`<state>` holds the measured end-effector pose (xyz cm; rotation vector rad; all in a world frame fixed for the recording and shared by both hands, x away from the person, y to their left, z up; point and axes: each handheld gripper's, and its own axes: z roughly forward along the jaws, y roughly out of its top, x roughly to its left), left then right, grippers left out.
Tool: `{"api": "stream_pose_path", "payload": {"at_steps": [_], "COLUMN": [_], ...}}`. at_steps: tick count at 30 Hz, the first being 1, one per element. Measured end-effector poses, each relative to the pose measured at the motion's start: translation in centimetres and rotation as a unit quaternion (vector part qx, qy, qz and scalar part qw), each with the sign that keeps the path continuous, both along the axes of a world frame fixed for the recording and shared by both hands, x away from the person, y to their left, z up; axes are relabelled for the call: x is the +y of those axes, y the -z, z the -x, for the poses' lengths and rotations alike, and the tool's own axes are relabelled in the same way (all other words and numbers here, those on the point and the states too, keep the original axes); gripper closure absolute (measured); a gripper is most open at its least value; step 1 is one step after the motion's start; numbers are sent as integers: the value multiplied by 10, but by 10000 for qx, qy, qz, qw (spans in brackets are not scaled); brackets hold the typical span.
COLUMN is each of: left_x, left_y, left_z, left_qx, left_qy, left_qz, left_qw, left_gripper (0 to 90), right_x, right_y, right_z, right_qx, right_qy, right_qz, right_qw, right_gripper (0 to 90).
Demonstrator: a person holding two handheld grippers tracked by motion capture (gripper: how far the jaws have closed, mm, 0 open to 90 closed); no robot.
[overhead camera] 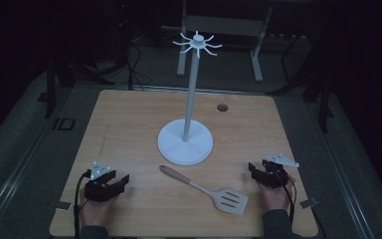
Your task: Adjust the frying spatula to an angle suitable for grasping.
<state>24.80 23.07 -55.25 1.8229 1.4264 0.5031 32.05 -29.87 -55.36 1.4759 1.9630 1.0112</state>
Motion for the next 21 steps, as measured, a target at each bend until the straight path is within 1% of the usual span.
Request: {"api": "stream_pose_path", "payload": {"at_steps": [2, 5, 6, 8, 9, 12, 13, 14, 15, 16, 17, 18, 21], "left_x": [1, 2, 2, 2, 2, 2, 1, 1, 1, 1, 1, 1, 1], "left_y": [-1, -2, -3, -3, -2, -2, -2, -2, -2, -2, -2, -2, -1], "left_z": [1, 2, 3, 2, 2, 2, 3, 3, 2, 2, 2, 2, 2], "left_qx": [-46, -103, -149, -156, -142, -144, -148, -148, -129, -129, -117, -117, -119], "left_qy": [-8, 13, 7, 9, 0, 11, 21, 21, 18, 18, 27, 27, 29], "left_qz": [1, -26, -52, -58, -85, -109, -133, -133, -147, -147, -168, -168, -172], "left_qw": [10000, 9999, 9999, 9999, 9999, 9998, 9998, 9998, 9998, 9998, 9998, 9998, 9998], "left_gripper": [428, 431, 431, 436, 436, 440, 441, 441, 441, 441, 442, 443, 444], "right_x": [1, 2, 4, 9, 11, 12, 14, 14, 15, 15, 17, 17, 20], "right_y": [-3, -5, -6, -15, -16, -19, -20, -20, -22, -22, -24, -26, -29], "right_z": [2, 3, 4, 8, 9, 11, 12, 12, 14, 14, 16, 17, 18], "right_qx": [-53, -60, -86, -192, -187, -218, -254, -254, -352, -352, -399, -427, -414], "right_qy": [-79, -119, -145, -340, -394, -427, -486, -486, -623, -623, -657, -667, -643], "right_qz": [-25, -14, 53, 178, 189, 235, 303, 303, 338, 338, 414, 407, 386], "right_qw": [10000, 9999, 9998, 9991, 9989, 9986, 9980, 9980, 9969, 9969, 9962, 9960, 9963], "right_gripper": [356, 346, 346, 348, 354, 377, 417, 417, 463, 463, 483, 493, 500]}}
